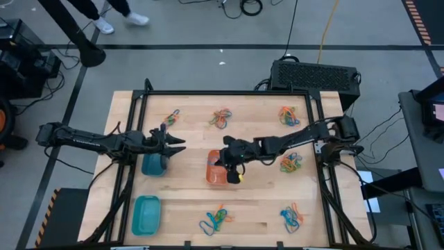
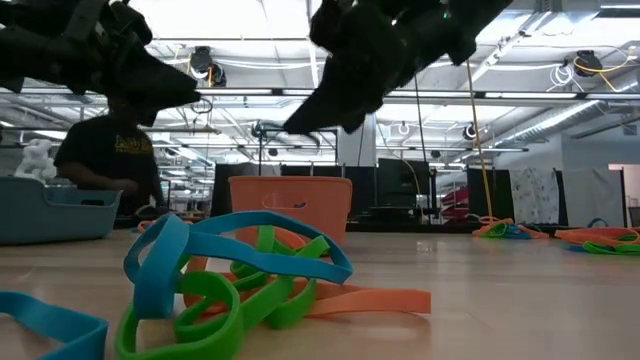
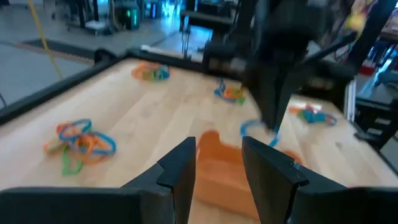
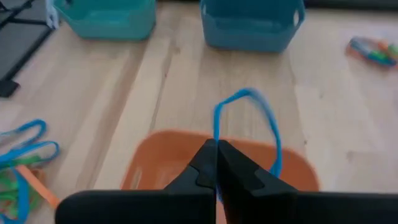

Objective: Sort rubber bands into baskets
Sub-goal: Put the blue rubber band into the orange bin

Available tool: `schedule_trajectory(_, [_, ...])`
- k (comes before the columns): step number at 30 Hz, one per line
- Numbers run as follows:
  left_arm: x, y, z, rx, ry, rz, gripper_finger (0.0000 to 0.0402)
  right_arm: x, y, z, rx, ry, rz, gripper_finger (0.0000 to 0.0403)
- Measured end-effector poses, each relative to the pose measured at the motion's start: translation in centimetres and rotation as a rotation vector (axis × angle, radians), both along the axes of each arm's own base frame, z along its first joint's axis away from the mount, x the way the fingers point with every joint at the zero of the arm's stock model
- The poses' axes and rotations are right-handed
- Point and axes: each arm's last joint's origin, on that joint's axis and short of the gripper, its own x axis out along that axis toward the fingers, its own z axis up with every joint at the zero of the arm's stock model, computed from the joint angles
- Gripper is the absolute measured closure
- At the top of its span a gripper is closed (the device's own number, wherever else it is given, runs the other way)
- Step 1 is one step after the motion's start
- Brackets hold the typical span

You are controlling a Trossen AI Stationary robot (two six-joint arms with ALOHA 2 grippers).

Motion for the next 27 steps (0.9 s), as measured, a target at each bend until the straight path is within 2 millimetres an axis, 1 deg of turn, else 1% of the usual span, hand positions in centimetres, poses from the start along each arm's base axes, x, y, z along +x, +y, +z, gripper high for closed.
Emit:
schedule_trajectory(8, [0.1,0.0,0.6,0.036,-0.059,-0.013,0.0263,0.4,0.0,-1.9,0.078,0.068,-0.059,0.0403])
schedule_trajectory(14, [0.1,-0.1,0.8,0.052,-0.081,-0.036,0.0263,0.2,0.3,-2.0,0.084,0.083,-0.058,0.0393])
schedule_trajectory(22, [0.1,-0.2,0.6,0.049,-0.059,-0.064,0.0262,0.0,0.3,-2.3,0.079,0.127,-0.059,0.0364])
schedule_trajectory(27, [0.5,-0.5,0.2,0.051,-0.037,-0.082,0.0247,0.0,0.3,-2.3,0.077,0.128,-0.057,0.033])
